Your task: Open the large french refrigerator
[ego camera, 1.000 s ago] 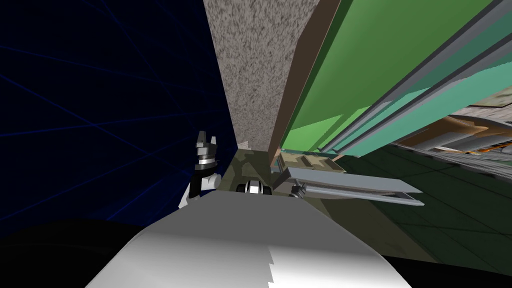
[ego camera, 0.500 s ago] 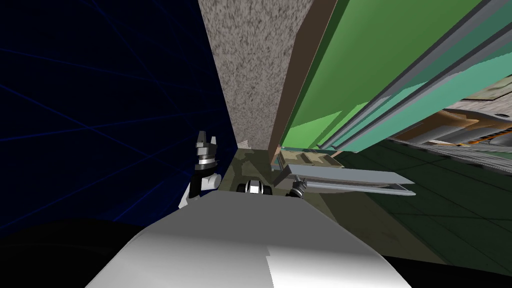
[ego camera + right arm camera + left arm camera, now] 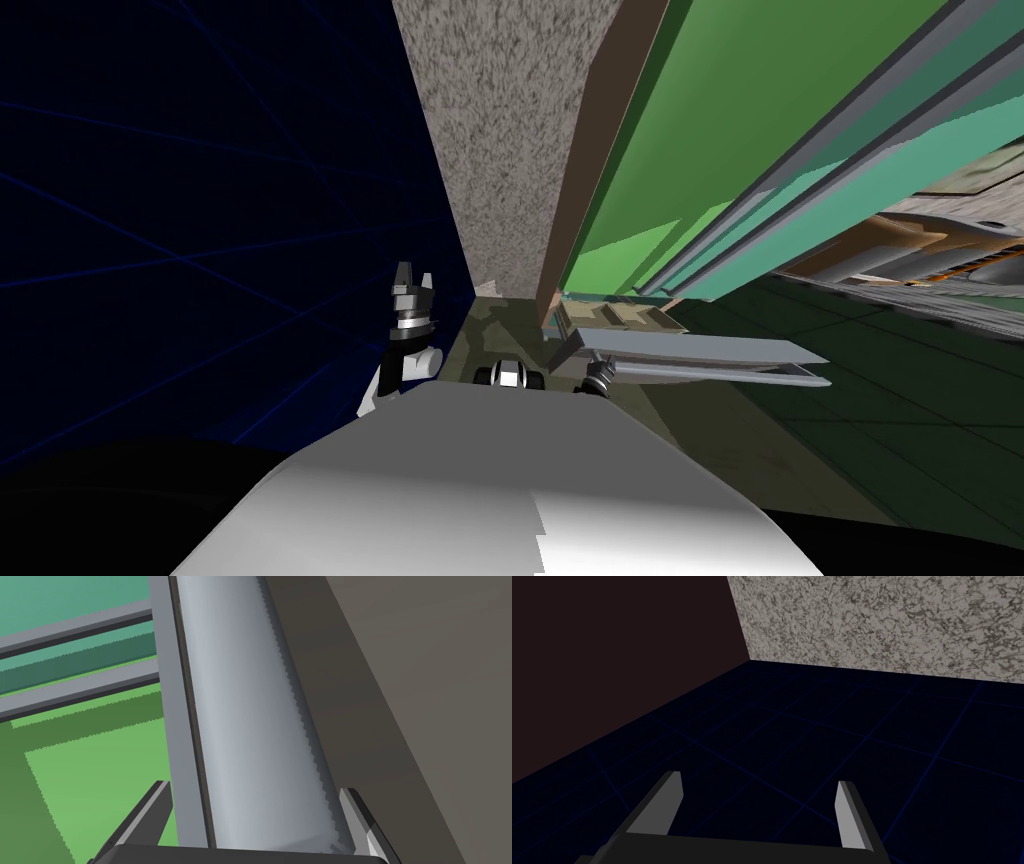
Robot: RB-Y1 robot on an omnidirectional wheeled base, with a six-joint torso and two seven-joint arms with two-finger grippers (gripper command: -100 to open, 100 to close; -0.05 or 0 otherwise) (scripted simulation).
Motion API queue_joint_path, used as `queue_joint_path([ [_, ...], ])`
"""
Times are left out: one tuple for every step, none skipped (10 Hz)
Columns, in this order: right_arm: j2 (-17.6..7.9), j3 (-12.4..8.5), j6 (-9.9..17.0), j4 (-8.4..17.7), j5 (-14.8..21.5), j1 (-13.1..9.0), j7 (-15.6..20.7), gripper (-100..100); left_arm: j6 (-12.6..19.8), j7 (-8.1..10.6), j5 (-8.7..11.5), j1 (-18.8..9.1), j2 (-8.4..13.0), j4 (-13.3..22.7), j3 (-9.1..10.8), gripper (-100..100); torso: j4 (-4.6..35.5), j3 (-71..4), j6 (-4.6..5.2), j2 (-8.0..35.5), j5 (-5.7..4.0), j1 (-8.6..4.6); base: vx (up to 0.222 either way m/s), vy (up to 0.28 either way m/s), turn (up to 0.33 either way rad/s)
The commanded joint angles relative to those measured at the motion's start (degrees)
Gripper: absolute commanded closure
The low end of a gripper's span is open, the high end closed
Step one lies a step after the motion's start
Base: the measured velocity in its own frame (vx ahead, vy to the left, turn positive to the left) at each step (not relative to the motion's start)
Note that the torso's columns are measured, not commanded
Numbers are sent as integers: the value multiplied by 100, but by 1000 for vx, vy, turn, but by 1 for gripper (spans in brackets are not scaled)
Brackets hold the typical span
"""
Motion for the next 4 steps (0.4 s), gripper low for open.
queue_joint_path([
  [9,8,-16,18,-13,18,-4,0,0,0,0,0,0,0,0,0,-9,-4,0,-11,-11,-11,-1,-6,-7],
  [16,15,-29,34,-24,32,-8,0,0,0,0,0,0,0,0,0,-15,-7,0,-20,-20,-21,-1,-6,-6],
  [22,20,-40,48,-34,45,-11,0,0,0,0,0,0,0,0,0,-20,-8,1,-26,-28,-30,0,0,0],
  [26,24,-49,59,-41,55,-13,0,0,0,0,0,0,0,0,0,-24,-7,2,-29,-35,-39,0,0,0],
])
